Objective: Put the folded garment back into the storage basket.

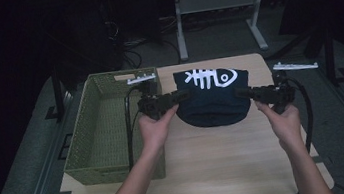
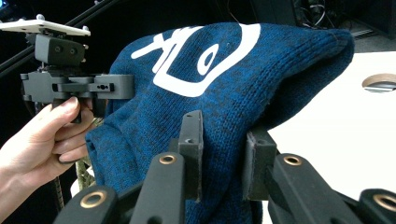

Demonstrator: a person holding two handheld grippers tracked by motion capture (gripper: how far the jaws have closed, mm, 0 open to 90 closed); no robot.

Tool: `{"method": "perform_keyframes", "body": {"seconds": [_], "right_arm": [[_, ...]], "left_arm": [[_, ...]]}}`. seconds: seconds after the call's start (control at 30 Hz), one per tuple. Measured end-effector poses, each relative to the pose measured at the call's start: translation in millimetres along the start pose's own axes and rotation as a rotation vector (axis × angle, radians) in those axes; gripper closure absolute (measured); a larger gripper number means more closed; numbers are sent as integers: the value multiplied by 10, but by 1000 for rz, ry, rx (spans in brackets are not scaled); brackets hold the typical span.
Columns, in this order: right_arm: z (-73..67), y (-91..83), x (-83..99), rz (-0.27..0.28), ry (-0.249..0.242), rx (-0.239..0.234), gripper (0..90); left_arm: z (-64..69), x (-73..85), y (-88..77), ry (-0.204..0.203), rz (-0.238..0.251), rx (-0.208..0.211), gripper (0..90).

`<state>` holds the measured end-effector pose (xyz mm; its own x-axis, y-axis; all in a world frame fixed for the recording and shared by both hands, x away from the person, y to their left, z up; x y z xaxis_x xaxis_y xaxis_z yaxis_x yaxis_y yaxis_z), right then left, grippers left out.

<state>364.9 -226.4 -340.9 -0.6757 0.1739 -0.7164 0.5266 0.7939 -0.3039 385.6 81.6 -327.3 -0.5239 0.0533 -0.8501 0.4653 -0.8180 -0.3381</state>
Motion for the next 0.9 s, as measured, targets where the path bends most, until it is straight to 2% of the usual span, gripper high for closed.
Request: {"method": "perform_keyframes", "body": {"seconds": [0.33, 0.9], "right_arm": [[-136, 167, -34, -18, -16, -11, 728], [-344, 497, -101, -54, -48, -25, 727]], "left_arm": [[-121, -21, -196, -13, 4, 7, 674], [-292, -43, -510, -33, 19, -18, 665]]}}
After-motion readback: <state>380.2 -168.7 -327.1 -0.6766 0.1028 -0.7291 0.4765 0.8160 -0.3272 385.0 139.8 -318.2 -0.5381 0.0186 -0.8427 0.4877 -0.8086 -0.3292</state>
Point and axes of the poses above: each handheld gripper's, and its own axes: y roughly forward along the jaws, x roughly out of its underside, z roughly to its right, the point moved 3 cm from there along y, roughly forward along the jaws, and after that the axes turned 9 degrees about y, right-handed, at the moved point
